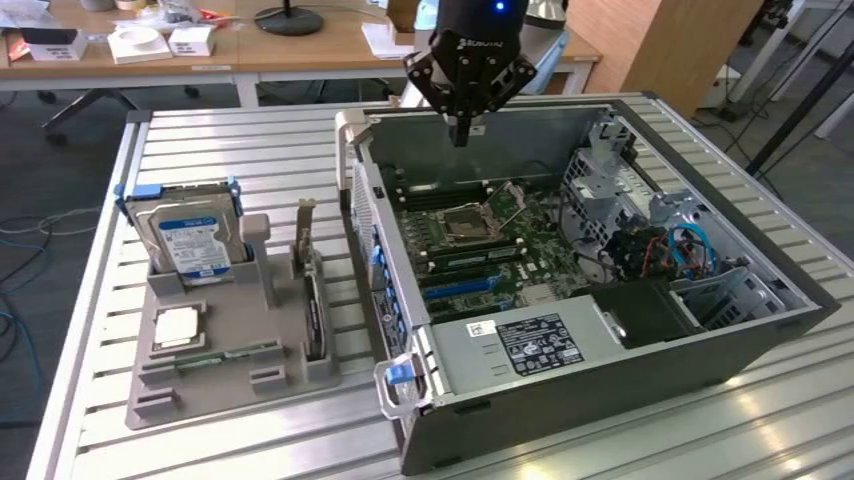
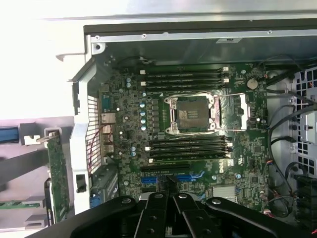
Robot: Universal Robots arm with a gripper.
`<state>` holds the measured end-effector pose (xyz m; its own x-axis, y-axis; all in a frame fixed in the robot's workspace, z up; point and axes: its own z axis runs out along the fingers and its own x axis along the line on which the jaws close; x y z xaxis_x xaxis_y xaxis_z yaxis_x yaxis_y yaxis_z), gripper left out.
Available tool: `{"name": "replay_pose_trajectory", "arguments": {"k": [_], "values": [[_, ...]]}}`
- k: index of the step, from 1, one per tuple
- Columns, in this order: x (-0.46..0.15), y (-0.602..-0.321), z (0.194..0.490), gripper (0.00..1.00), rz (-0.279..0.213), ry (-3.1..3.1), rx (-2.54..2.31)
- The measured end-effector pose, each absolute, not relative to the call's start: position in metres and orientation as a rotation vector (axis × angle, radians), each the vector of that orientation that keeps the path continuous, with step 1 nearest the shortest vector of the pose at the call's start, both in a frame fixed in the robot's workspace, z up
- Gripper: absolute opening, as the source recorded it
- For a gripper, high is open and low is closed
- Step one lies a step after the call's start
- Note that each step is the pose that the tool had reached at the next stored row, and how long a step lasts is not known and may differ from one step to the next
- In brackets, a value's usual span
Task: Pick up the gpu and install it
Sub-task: 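Reach for the gpu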
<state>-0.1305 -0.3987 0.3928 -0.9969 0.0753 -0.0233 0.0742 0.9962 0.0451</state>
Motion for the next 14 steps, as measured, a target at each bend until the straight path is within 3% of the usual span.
{"name": "replay_pose_trajectory", "arguments": {"k": [14], "values": [[-0.164,-0.398,0.392,0.1,0.069,3.114,0.117]]}}
